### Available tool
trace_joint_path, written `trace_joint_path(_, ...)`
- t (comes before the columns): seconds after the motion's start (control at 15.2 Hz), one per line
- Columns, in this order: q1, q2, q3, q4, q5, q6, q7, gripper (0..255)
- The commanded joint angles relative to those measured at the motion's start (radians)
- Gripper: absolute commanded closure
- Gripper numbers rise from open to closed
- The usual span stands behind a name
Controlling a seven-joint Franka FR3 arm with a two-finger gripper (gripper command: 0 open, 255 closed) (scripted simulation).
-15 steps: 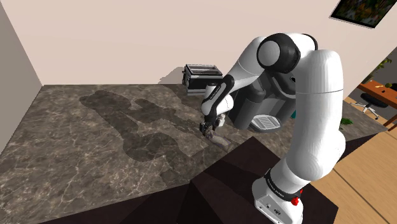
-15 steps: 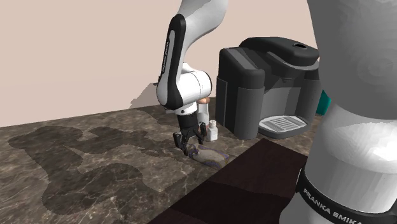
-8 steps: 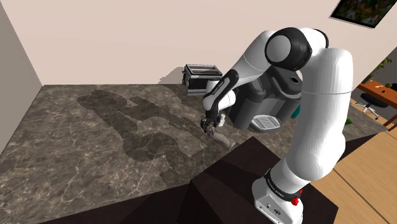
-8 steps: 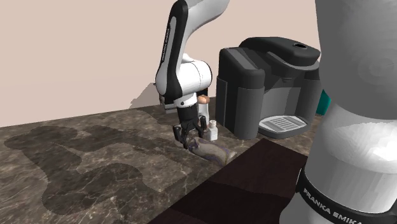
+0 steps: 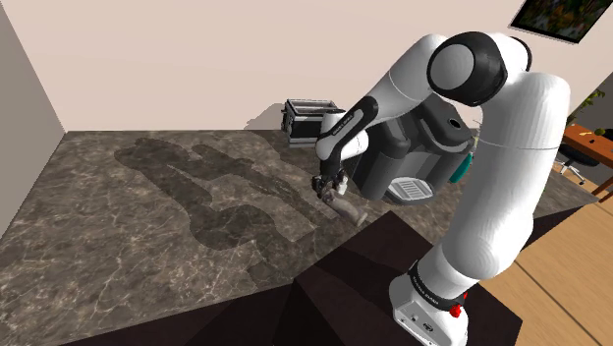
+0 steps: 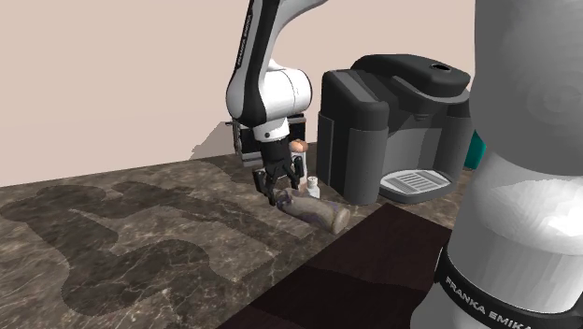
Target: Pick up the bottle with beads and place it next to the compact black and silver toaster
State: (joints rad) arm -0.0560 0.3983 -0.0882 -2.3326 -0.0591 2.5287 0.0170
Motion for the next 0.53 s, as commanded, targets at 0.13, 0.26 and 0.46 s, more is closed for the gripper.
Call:
trace_joint_path(0.13,0.003,-0.058,-0.002,-0.011,-0.003,-0.047,0.000,255)
trace_joint_path(0.26,0.004,-0.084,-0.003,-0.014,-0.005,-0.070,0.000,255)
trace_joint_path(0.46,0.005,-0.123,-0.005,-0.016,-0.007,-0.106,0.000,255)
